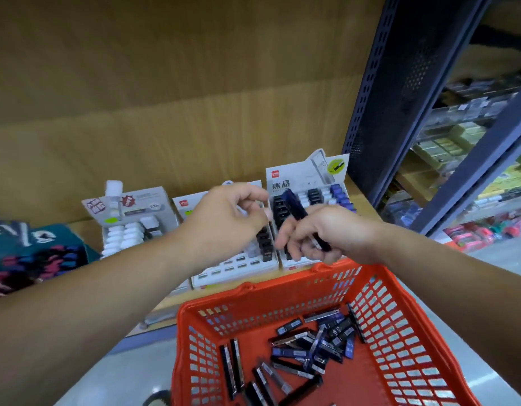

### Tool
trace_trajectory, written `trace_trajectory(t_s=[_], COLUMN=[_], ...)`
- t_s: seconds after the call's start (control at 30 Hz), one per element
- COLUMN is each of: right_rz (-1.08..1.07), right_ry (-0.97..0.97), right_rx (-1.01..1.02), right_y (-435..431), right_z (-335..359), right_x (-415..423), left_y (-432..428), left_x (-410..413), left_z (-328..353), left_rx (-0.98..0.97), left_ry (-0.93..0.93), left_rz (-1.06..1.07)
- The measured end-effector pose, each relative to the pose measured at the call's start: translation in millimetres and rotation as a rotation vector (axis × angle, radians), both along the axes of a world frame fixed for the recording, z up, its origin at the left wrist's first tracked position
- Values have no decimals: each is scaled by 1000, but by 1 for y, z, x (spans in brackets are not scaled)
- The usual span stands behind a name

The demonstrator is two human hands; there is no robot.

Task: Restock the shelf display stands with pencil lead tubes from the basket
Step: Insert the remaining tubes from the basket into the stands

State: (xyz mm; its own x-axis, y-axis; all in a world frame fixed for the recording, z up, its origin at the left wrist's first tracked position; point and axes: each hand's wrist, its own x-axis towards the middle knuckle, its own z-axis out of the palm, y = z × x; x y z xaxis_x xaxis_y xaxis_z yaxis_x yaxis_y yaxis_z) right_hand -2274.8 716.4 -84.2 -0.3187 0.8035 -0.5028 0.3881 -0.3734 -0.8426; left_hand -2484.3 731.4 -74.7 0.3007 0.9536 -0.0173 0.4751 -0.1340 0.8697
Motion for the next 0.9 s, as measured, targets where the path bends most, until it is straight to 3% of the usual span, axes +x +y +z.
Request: trace_trajectory(t_s=[0.1, 0.2, 0.3, 0.4, 0.5, 0.77, 0.9], right_rz=[123, 175, 67, -140, -170, -2, 50], right_ry=[115, 86, -19, 16, 44, -150, -34], right_rx=[-76, -48, 100, 150, 81, -60, 234], right_y=[-5, -6, -5, 0, 3, -7, -8], right_z=[17, 33, 41, 40, 38, -2, 1], right_x=[-48, -103, -167, -230, -279, -357, -363], left_y=[-15, -31, -43, -66, -91, -102, -109], left_x=[-34, -77, -131, -184, -211, -267, -303], left_z=[26, 45, 48, 30, 6, -55, -78], left_rx=[-26, -72, -136, -153, -125, 85, 131], left_ry=[-70, -124, -168, -153, -189, -126, 17], left_rz=[33, 105, 333, 484, 483, 514, 471])
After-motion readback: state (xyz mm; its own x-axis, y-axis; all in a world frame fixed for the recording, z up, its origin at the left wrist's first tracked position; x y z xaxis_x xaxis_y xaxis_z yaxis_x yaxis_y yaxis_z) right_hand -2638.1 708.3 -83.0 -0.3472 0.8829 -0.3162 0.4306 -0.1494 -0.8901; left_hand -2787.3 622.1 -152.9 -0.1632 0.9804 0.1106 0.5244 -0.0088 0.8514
